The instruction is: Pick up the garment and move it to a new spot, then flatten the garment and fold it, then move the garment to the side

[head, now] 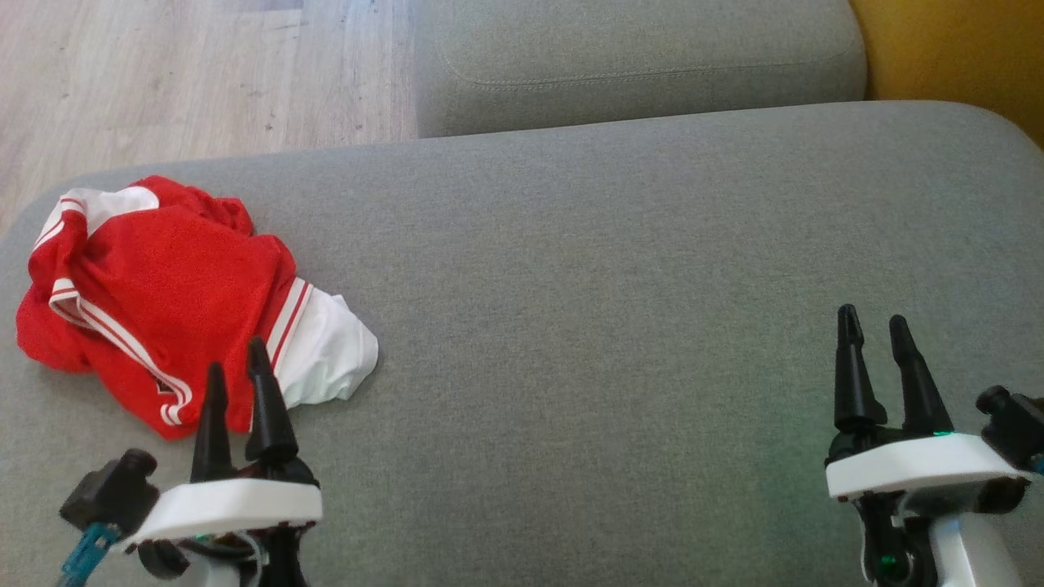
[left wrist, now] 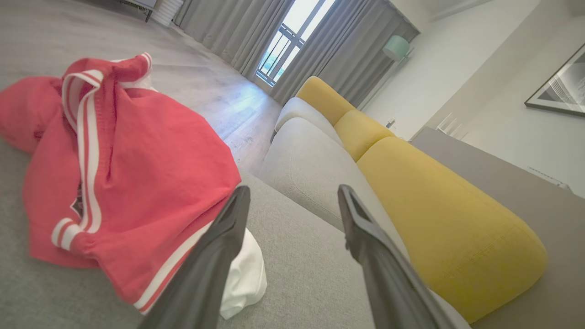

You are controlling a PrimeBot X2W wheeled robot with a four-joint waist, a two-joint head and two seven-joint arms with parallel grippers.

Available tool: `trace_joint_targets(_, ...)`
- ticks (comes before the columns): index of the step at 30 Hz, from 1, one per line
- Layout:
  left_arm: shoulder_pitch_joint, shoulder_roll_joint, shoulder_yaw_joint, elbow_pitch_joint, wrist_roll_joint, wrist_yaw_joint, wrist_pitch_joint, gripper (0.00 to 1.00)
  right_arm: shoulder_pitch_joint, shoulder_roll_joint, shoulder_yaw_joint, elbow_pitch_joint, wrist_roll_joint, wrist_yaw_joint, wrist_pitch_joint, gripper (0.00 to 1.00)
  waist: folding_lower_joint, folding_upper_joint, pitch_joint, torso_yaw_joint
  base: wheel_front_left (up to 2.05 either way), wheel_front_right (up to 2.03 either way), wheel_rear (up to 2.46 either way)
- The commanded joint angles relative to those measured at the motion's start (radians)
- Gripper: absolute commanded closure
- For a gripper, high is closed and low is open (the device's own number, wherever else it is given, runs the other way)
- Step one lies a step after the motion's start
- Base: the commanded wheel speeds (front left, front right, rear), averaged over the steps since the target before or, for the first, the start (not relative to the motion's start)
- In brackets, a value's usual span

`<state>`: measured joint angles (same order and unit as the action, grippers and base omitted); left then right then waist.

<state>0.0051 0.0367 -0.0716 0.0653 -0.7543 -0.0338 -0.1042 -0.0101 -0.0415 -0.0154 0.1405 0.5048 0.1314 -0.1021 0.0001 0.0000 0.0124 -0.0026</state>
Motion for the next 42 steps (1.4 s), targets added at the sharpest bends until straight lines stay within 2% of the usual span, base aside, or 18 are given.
trace_joint_targets(1,-0.029,0.01,0.008,-0.044,0.042,0.005,-0.016,0.0,-0.039,-0.006,0.017,-0.047,-0.043,0.0,-0.017,0.0,-0.0001,0.0,0.0,0.0,0.0,0.0,0.0)
trace_joint_targets(19,-0.031,0.017,-0.09,-0.039,0.37,0.043,-0.068,0.0,-0.034,-0.007,0.042,-0.07,-0.316,-0.001,-0.07,0.0,-0.0001,0.0,0.004,-0.004,0.0,0.0,0.0)
trace_joint_targets(30,-0.041,0.075,-0.191,0.004,0.574,0.139,-0.101,0.0,-0.032,-0.008,0.066,-0.074,-0.479,-0.001,-0.103,0.0,-0.0001,0.0,0.006,-0.005,0.0,0.0,0.0)
trace_joint_targets(32,-0.045,0.083,-0.215,0.009,0.599,0.165,-0.11,0.0,-0.032,-0.008,0.086,-0.086,-0.505,-0.001,-0.111,0.0,-0.0001,0.0,0.007,-0.005,0.0,0.0,0.0)
trace_joint_targets(35,-0.05,0.083,-0.229,-0.004,0.602,0.175,-0.118,0.0,-0.029,-0.008,0.095,-0.102,-0.497,-0.001,-0.12,0.0,-0.0001,0.0,0.008,-0.005,0.0,0.0,0.0)
trace_joint_targets(42,-0.038,0.069,-0.218,-0.04,0.601,0.157,-0.136,0.0,-0.022,-0.008,0.121,-0.102,-0.476,-0.001,-0.138,0.0,-0.0001,0.0,0.008,-0.009,0.0,0.0,0.0)
